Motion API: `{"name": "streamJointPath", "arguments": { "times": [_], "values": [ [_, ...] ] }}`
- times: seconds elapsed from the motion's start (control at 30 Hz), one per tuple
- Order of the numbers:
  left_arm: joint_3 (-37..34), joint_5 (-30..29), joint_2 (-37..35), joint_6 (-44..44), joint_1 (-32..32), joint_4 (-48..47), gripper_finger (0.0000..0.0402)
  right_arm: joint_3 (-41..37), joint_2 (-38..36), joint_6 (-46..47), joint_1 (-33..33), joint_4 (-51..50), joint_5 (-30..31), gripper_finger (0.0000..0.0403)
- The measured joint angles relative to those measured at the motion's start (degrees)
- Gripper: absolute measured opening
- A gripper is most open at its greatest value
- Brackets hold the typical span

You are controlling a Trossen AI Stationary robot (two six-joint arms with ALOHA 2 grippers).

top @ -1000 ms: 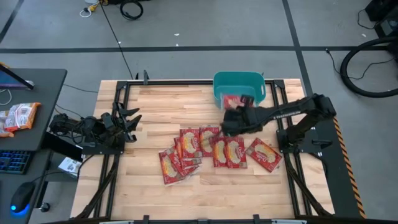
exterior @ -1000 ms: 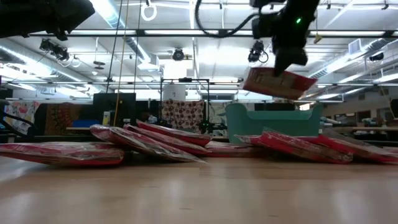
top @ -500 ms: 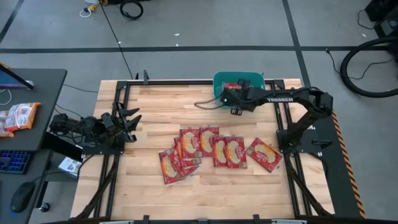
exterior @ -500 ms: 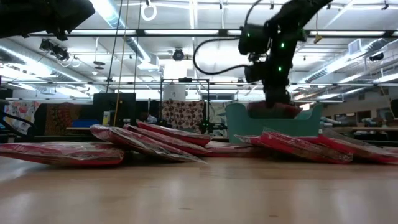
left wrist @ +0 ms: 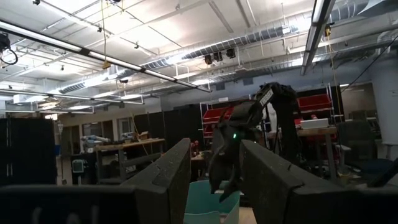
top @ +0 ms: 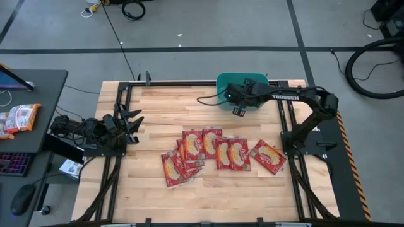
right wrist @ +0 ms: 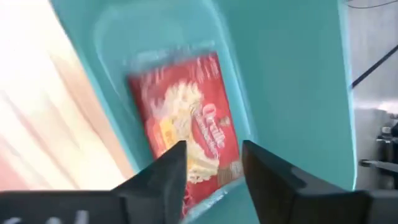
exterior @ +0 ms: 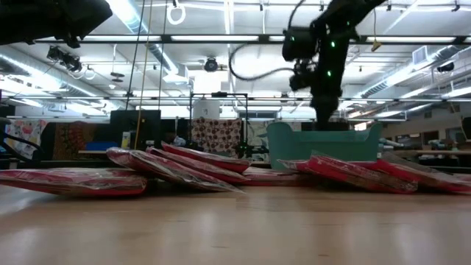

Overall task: Sort popcorn bags into baskets
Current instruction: Put the popcorn bag into the green bin

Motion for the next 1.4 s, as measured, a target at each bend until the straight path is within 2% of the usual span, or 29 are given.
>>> {"name": "streamJointPath", "arguments": {
  "times": [0.07,0.13,0.23,0.3,0.53,0.63,0.77,0.9,1.03,1.2,1.4],
  "values": [
    [0.0,0.0,0.01,-0.16,0.02,-0.04,0.0144,2.54,-0.01,4.39,2.31,-3.07,-2.16,0.0182],
    [0.0,0.0,0.0,-0.16,0.02,-0.38,0.0144,4.02,-0.03,9.59,5.13,-4.61,-6.84,0.0192],
    [0.0,0.0,0.0,-0.19,0.01,-0.55,0.0144,4.13,-0.05,17.07,9.9,-5.26,-14.49,0.0199],
    [0.0,0.0,0.0,-0.22,0.01,-0.64,0.0144,4.11,-0.05,22.72,13.22,-5.63,-17.42,0.0199],
    [0.0,0.0,0.01,-0.6,0.0,-0.81,0.0144,4.11,0.72,45.0,23.8,-8.54,-17.96,0.0199],
    [0.0,0.0,0.01,-0.6,0.01,-0.76,0.0144,4.28,3.82,51.51,27.2,-8.7,-19.69,0.0199],
    [0.0,0.0,0.01,-0.62,0.0,-0.8,0.0144,8.99,11.25,55.29,30.81,-11.37,-22.29,0.0198],
    [0.0,0.0,0.01,-0.64,0.0,-0.92,0.0144,16.23,17.55,58.64,33.55,-21.72,-20.41,0.0198],
    [0.0,-0.02,0.01,-0.83,0.0,-1.03,0.0144,19.88,21.61,62.97,35.96,-30.26,-22.93,0.0199],
    [0.0,-0.02,0.01,-3.21,0.0,-1.74,0.0144,18.36,22.35,67.26,40.19,-33.75,-26.31,0.0206],
    [0.0,-0.01,0.01,-4.9,0.0,-2.27,0.0144,10.71,20.63,74.2,44.8,-31.61,-30.11,0.0207]
  ]
}}
